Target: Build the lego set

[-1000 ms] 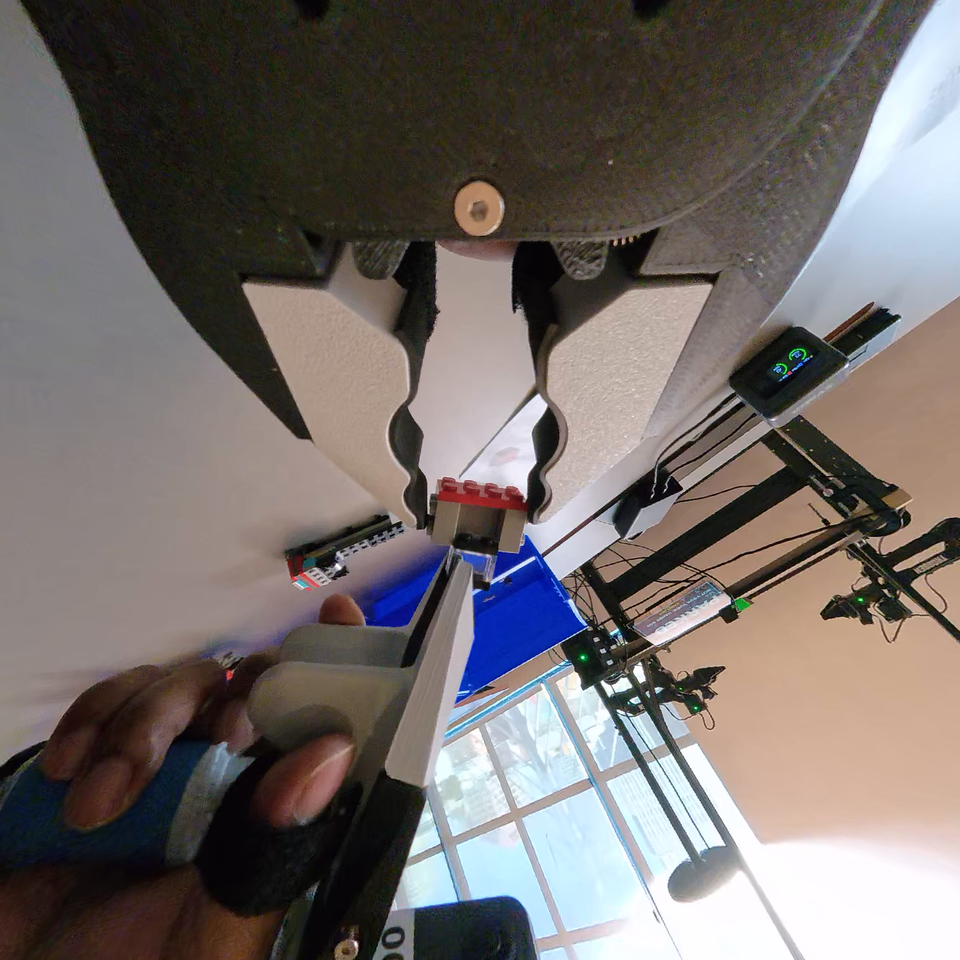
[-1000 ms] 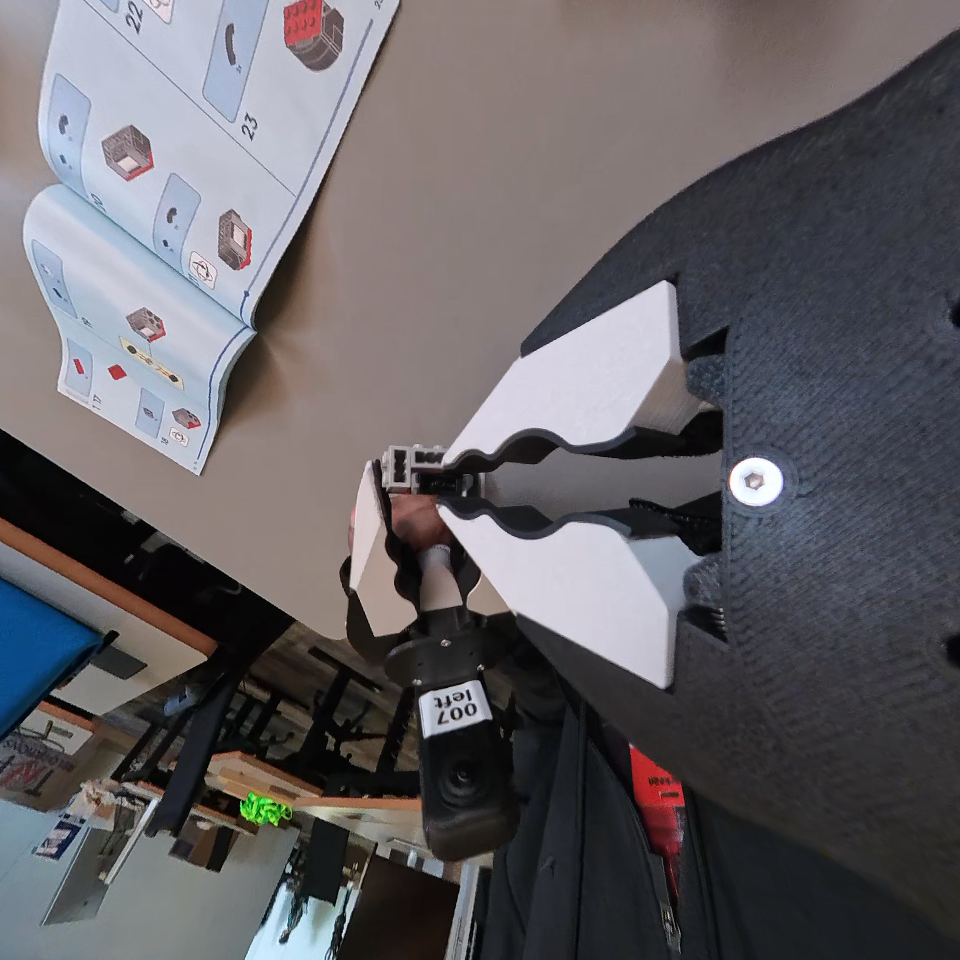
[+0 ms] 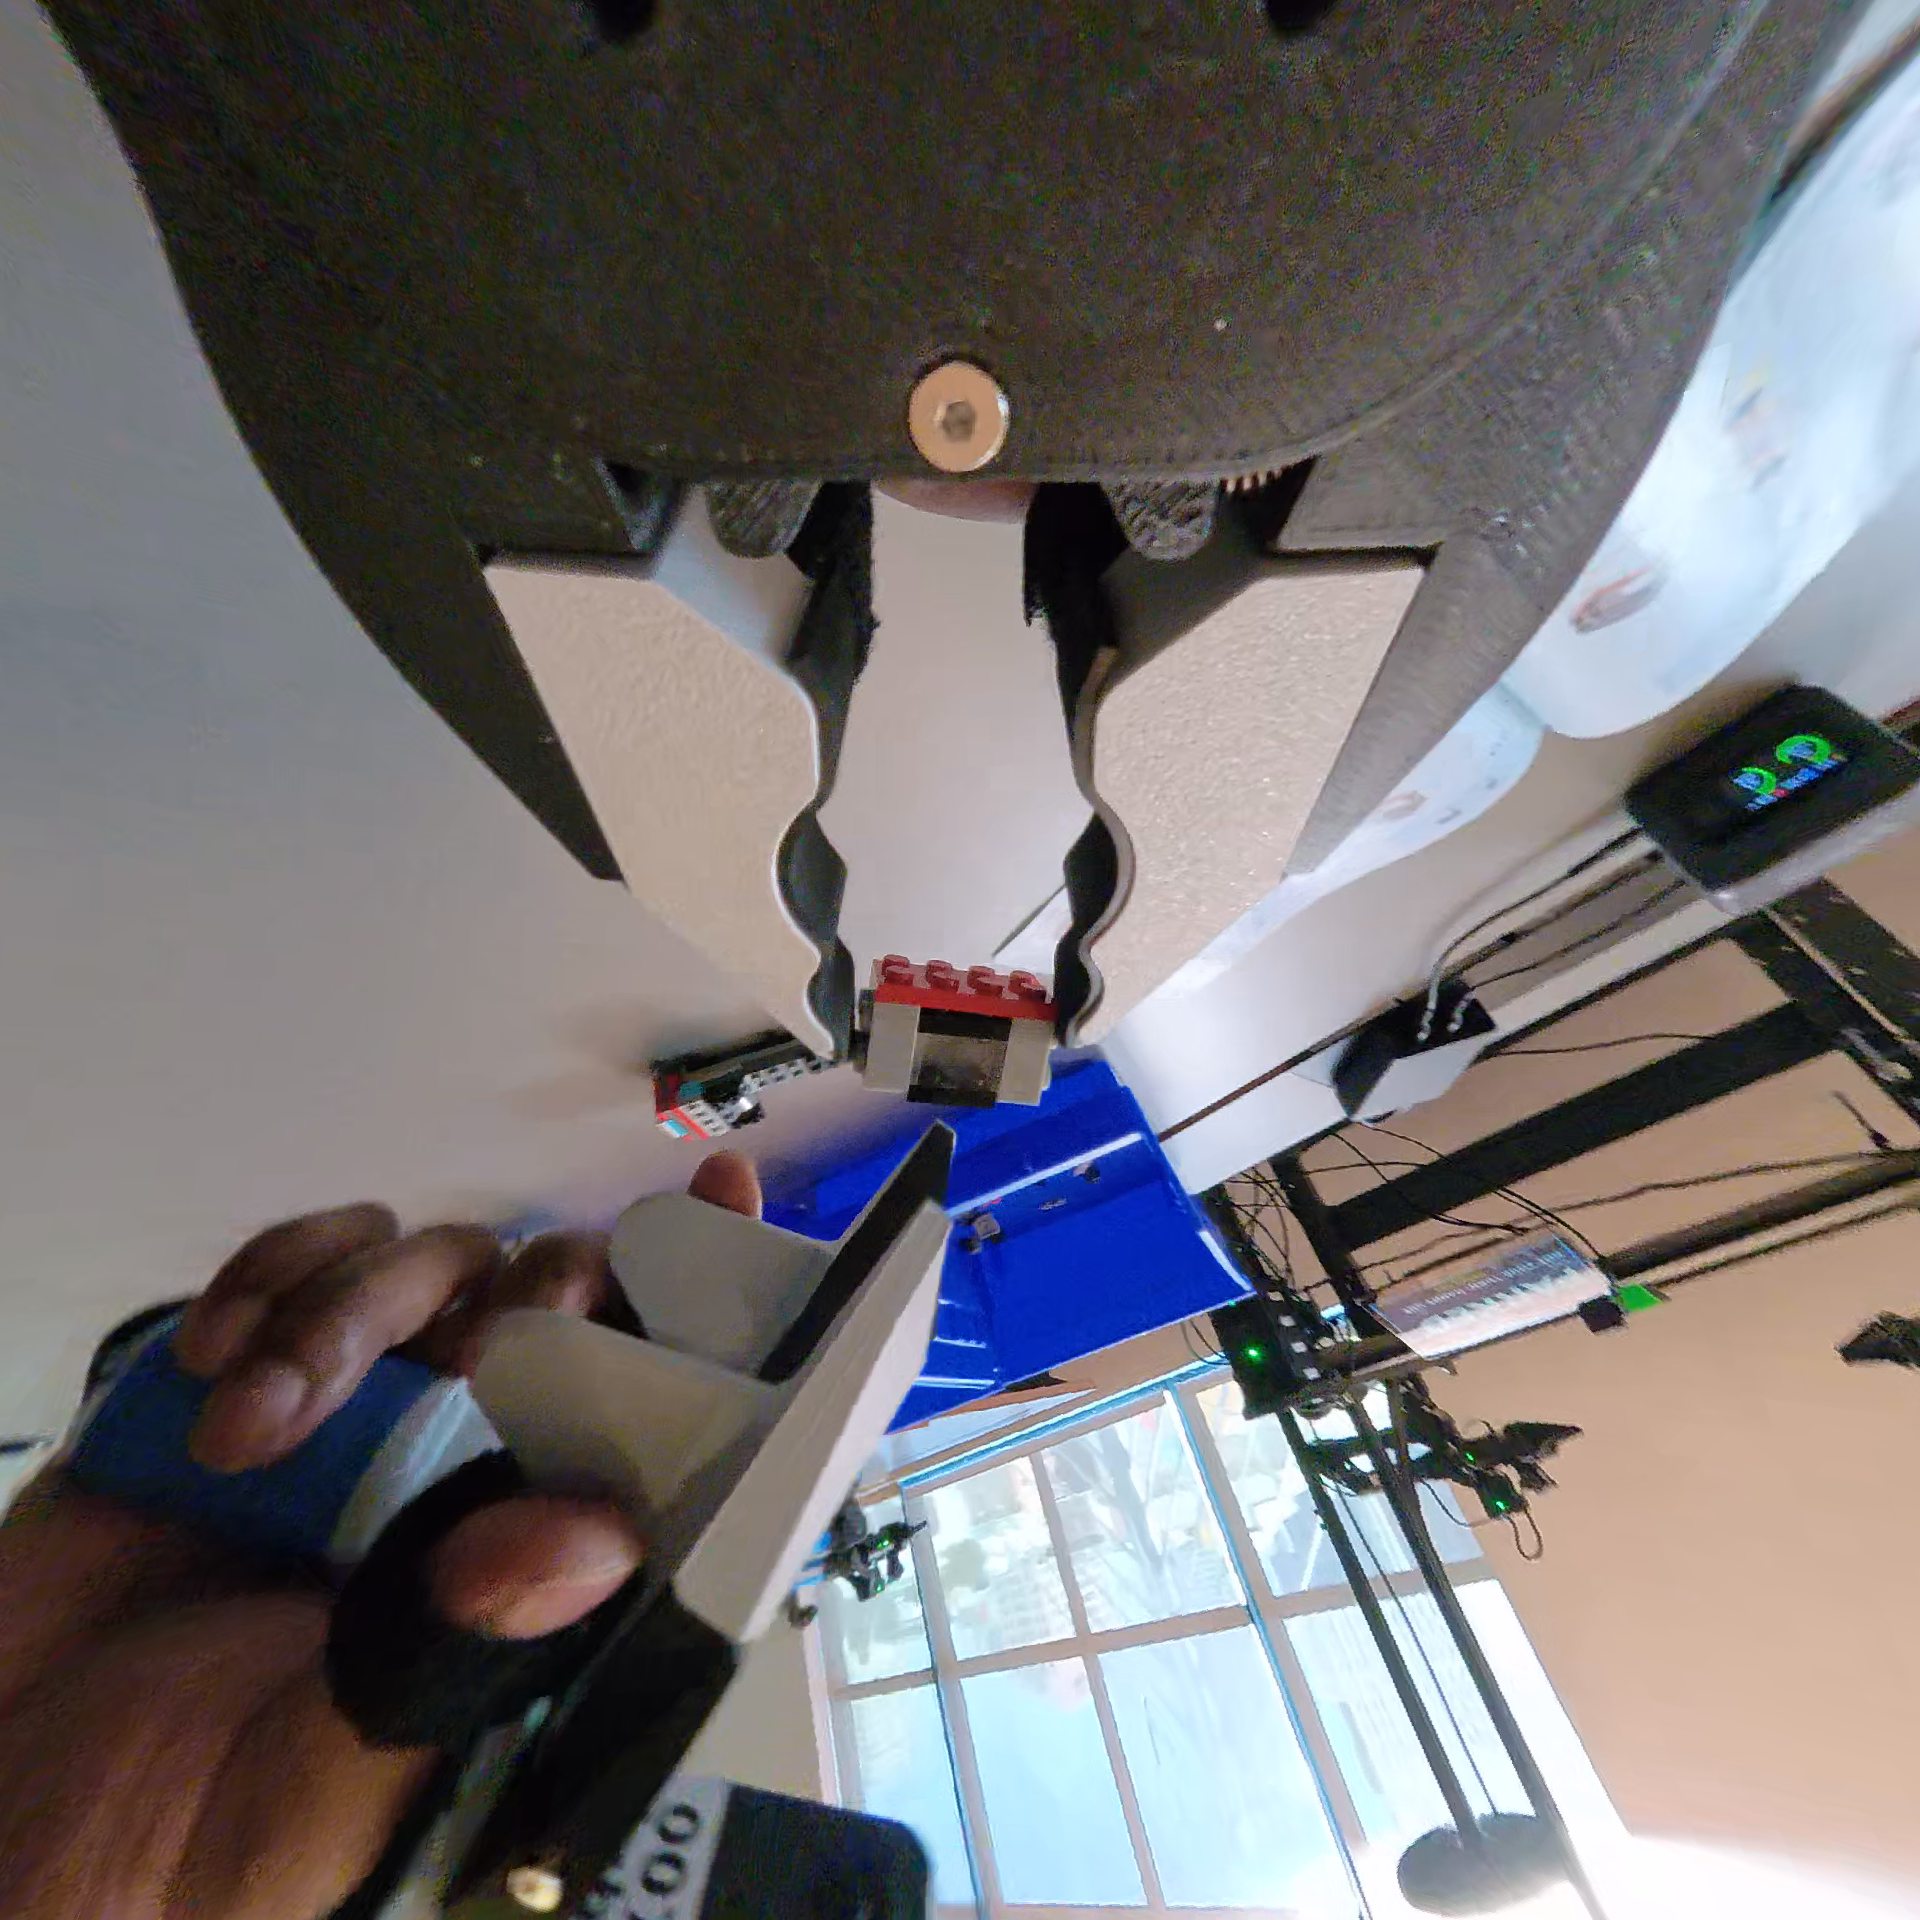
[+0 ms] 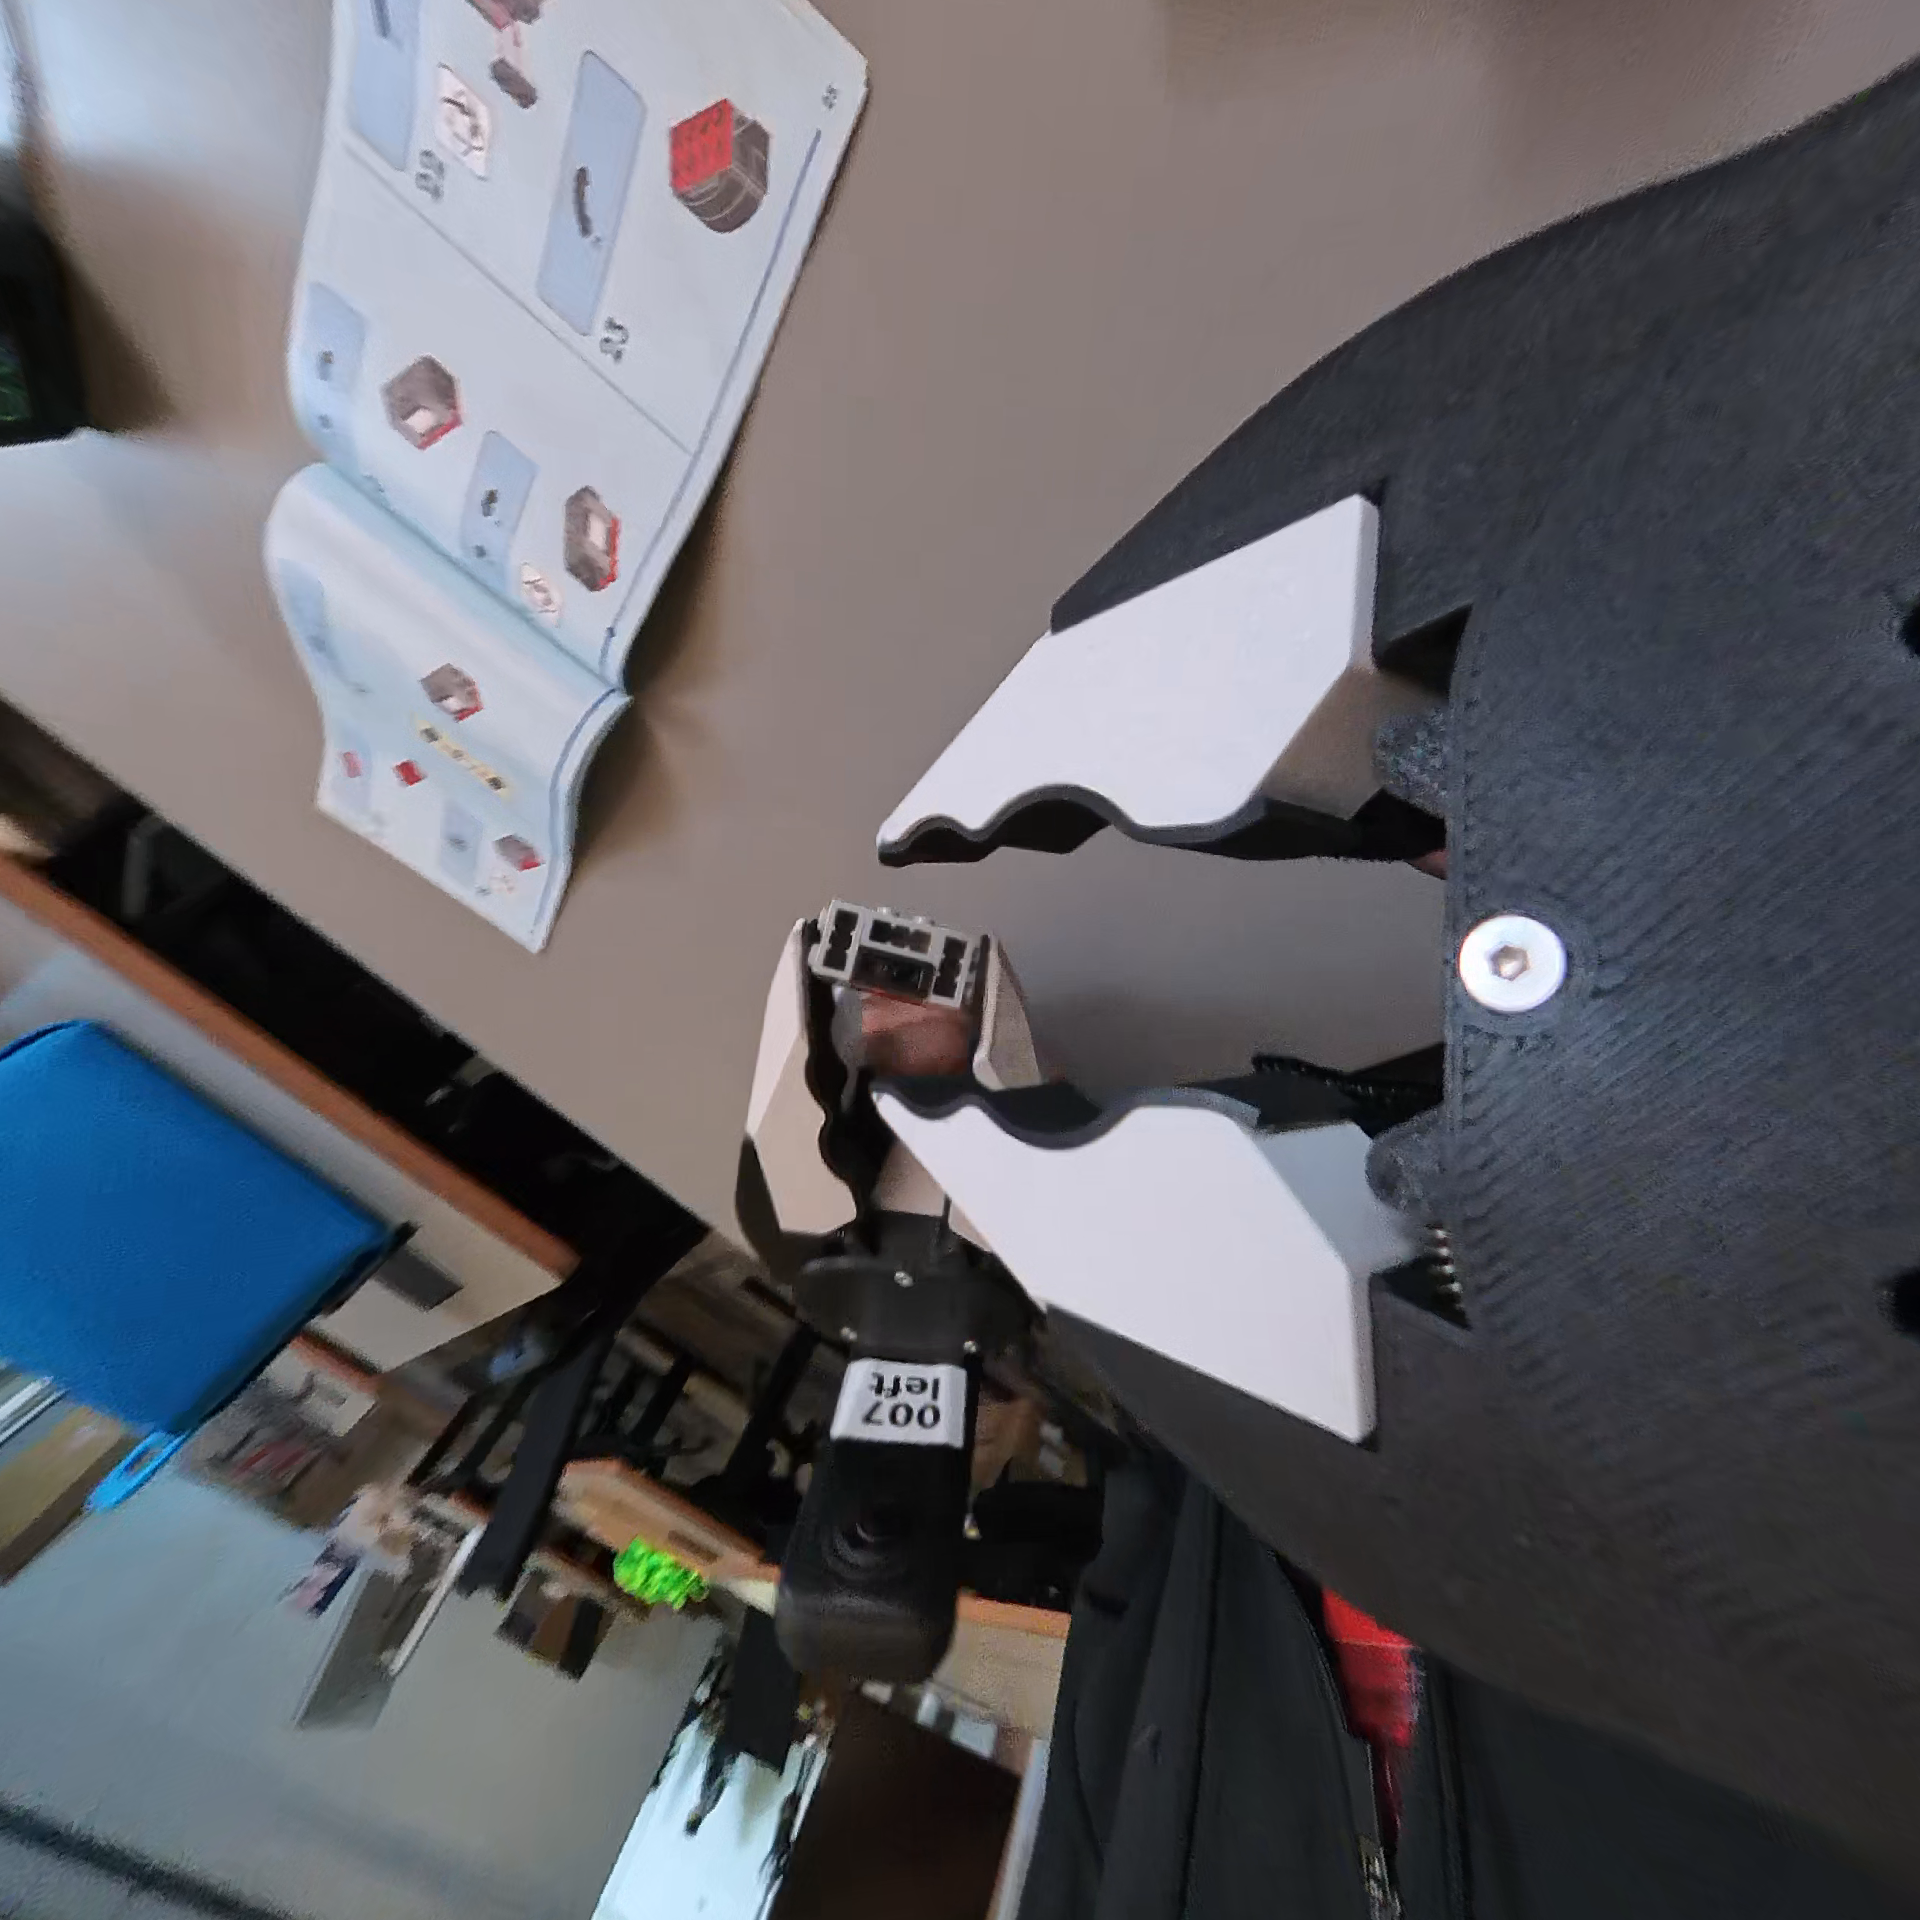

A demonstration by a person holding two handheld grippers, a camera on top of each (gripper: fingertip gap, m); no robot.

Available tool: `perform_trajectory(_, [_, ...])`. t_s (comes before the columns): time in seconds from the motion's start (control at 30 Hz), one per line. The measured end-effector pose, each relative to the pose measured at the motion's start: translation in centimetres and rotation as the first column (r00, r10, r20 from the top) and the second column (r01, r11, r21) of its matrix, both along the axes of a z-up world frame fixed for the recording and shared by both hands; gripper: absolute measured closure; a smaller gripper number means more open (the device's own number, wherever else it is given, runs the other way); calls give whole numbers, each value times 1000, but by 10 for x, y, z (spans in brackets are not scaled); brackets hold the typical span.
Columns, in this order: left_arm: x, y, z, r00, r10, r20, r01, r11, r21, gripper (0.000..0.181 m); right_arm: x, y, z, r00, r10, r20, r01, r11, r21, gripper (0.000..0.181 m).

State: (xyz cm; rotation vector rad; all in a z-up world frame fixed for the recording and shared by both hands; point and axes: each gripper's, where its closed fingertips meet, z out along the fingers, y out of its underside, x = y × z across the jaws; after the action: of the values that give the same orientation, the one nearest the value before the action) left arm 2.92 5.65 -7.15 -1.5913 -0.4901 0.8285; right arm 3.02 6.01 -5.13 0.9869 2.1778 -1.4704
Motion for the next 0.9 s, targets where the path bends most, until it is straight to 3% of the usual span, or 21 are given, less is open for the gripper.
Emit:
perform_trajectory(0.1, [-1,-7,4,997,-28,66,21,995,100,142,-4,6,0,987,-45,-157,35,997,-65,135])
perform_trajectory(0.2, [0,-12,9,990,-72,122,48,981,189,142,-9,14,-6,898,-94,-431,68,995,-74,130])
perform_trajectory(0.3, [1,-17,9,976,-115,186,66,965,252,142,-7,14,-7,715,-103,-692,75,995,-70,127])
perform_trajectory(0.4, [1,-21,12,960,-157,230,76,942,328,142,-2,8,-8,503,-85,-860,79,995,-53,126])
perform_trajectory(0.7, [7,-20,21,921,-275,277,110,863,492,143,10,-25,-2,74,-13,-997,90,996,-6,120])
perform_trajectory(0.8, [11,-19,26,904,-332,269,138,823,551,143,14,-34,1,-29,6,-1000,83,997,4,119])
perform_trajectory(0.9, [15,-19,29,884,-386,263,165,785,597,143,16,-40,4,-90,11,-996,70,998,5,121])
